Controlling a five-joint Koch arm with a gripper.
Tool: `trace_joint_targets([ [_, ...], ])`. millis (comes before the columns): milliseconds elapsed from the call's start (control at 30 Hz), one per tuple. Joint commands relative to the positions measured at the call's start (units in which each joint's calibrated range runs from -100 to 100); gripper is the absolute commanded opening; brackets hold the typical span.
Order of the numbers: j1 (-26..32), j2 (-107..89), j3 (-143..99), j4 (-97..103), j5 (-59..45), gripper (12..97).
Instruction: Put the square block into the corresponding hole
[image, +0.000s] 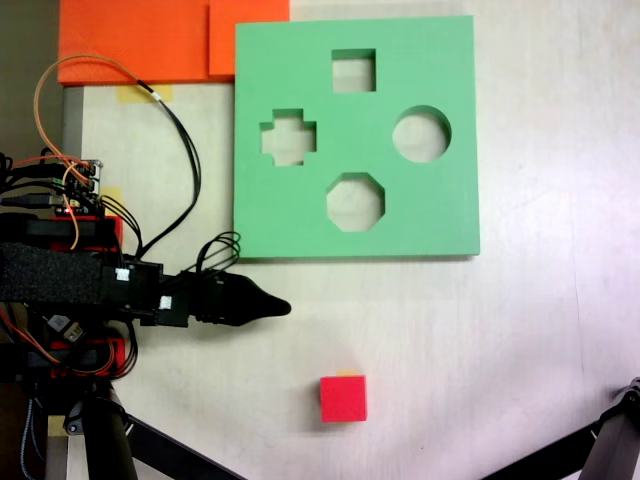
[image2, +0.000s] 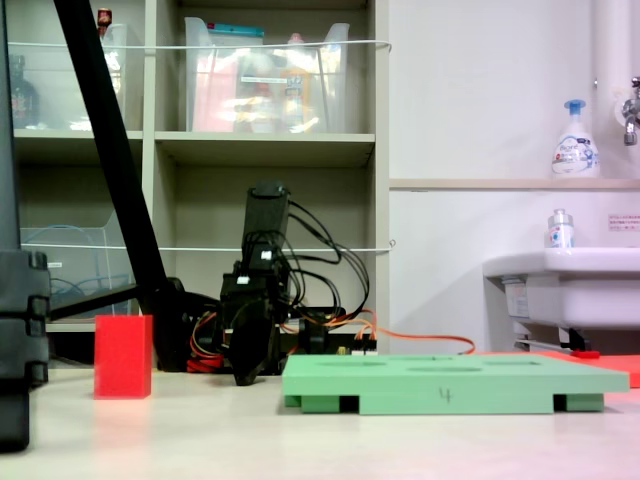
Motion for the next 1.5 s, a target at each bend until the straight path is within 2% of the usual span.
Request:
trace_joint_targets([
  [0, 0.0, -0.4, -1.2, -5.2, 0.2, 49.1],
  [600, 0.0, -0.4, -1.2, -5.2, 0.2, 48.9],
  [933, -0.5, -0.4, -1.2, -5.5, 4.3, 49.4],
  [1067, -3.9, -0.4, -1.2, -1.5, 18.2, 49.0],
  [1133, -6.2, -0.4, -1.2, -1.5, 22.2, 45.6],
  [1200, -7.6, -0.4, 3.5, -8.5, 26.2, 42.9],
  [1367, -8.0, -0.4, 41.2, -58.1, 35.3, 41.9],
  [1467, -8.1, 8.9, 58.5, -71.8, 37.5, 37.1],
])
